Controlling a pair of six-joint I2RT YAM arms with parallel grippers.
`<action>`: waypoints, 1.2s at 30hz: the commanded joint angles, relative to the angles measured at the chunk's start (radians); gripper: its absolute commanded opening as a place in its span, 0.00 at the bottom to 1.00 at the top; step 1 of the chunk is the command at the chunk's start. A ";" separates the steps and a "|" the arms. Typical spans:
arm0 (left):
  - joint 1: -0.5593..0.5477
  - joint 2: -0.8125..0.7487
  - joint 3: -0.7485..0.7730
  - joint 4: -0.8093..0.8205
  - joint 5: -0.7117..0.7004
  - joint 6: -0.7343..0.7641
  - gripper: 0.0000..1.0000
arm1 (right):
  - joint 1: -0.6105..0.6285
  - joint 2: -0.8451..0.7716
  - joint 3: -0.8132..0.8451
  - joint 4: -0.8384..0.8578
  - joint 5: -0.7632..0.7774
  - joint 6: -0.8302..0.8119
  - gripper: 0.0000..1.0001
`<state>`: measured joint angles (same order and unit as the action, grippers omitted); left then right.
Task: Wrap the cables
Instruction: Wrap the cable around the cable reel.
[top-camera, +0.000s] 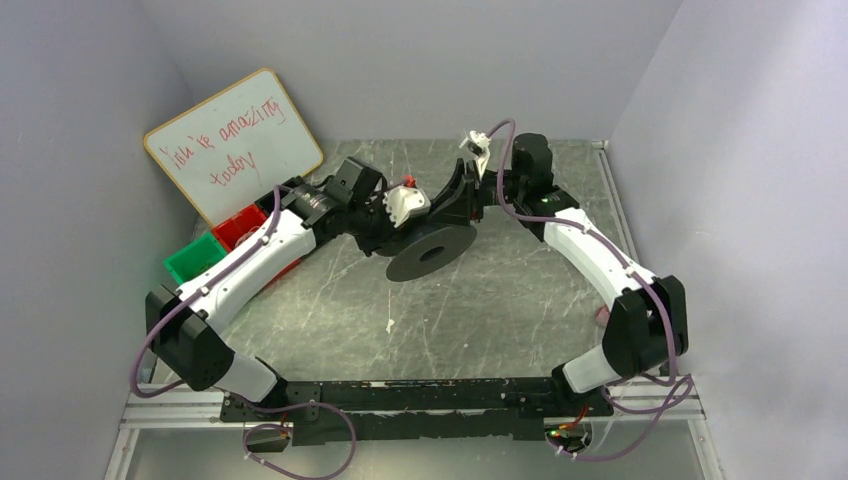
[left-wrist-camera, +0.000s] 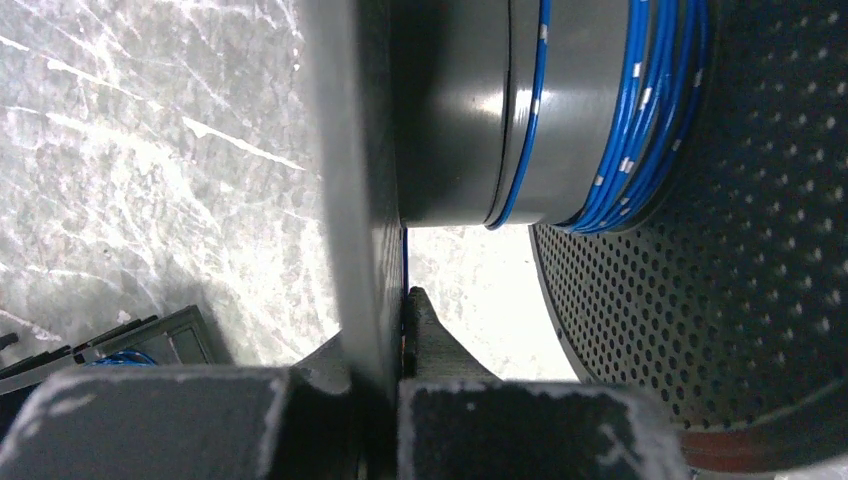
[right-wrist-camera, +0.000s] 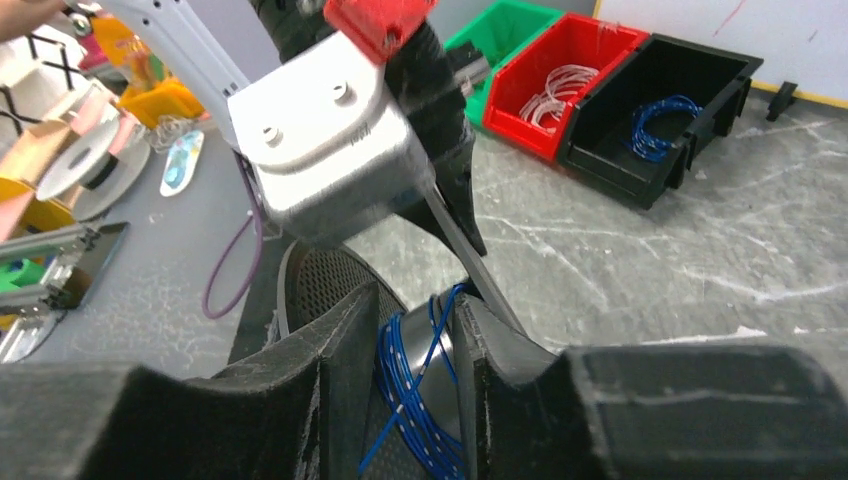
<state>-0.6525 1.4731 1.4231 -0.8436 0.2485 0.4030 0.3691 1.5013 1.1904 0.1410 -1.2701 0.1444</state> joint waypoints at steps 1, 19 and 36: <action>-0.012 -0.078 0.045 0.047 0.130 0.000 0.02 | -0.002 -0.054 0.051 -0.271 0.061 -0.251 0.38; 0.042 -0.101 -0.015 0.108 0.200 -0.041 0.02 | -0.012 -0.128 0.220 -0.596 0.169 -0.449 0.50; 0.070 -0.106 -0.022 0.126 0.237 -0.085 0.02 | -0.131 -0.222 0.175 -0.416 0.145 -0.313 0.50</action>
<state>-0.6033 1.4067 1.3670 -0.7975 0.4137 0.3527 0.2935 1.3437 1.3735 -0.3847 -1.1046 -0.2050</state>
